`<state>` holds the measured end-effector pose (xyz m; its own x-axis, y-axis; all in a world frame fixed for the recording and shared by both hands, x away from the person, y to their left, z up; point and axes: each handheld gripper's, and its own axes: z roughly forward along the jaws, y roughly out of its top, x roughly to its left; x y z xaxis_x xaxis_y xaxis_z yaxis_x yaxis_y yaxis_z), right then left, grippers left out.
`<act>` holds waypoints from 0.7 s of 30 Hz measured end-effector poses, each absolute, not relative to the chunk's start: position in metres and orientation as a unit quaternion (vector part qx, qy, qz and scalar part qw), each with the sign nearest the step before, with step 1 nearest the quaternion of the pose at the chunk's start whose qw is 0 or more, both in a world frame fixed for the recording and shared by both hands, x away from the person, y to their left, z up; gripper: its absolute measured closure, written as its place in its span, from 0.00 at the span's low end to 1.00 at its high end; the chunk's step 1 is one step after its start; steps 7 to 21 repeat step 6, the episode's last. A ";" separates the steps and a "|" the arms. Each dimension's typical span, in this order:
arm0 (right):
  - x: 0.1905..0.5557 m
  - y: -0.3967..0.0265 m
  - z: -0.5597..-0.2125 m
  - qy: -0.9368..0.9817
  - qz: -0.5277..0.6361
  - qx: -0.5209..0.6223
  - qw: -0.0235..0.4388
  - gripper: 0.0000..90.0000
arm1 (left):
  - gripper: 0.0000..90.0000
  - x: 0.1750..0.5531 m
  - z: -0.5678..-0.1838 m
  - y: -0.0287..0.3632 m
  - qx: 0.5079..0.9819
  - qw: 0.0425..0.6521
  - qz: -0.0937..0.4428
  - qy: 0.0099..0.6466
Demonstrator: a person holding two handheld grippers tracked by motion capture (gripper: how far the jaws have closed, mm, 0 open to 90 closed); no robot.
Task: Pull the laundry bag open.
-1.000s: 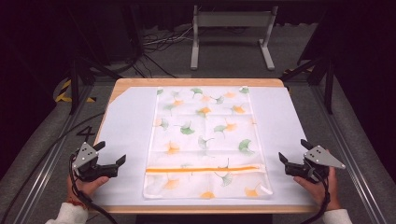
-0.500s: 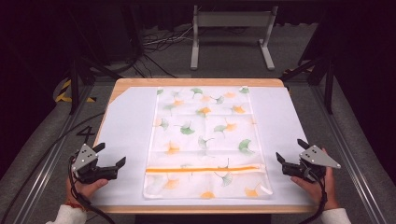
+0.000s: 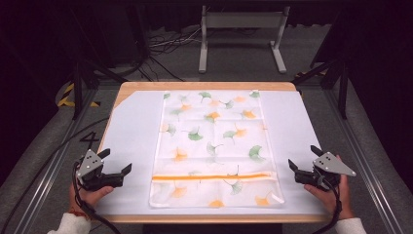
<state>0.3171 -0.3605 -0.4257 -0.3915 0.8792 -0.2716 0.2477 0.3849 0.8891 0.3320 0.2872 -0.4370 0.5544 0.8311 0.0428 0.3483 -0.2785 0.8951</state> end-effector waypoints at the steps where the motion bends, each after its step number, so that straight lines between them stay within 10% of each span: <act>1: 0.317 -0.361 -0.426 0.732 0.399 0.384 0.396 0.13 | 0.06 0.332 -0.437 0.287 0.756 0.456 0.264 0.389; 21: 0.318 -0.362 -0.426 0.731 0.399 0.388 0.395 0.13 | 0.06 0.333 -0.438 0.285 0.756 0.453 0.262 0.393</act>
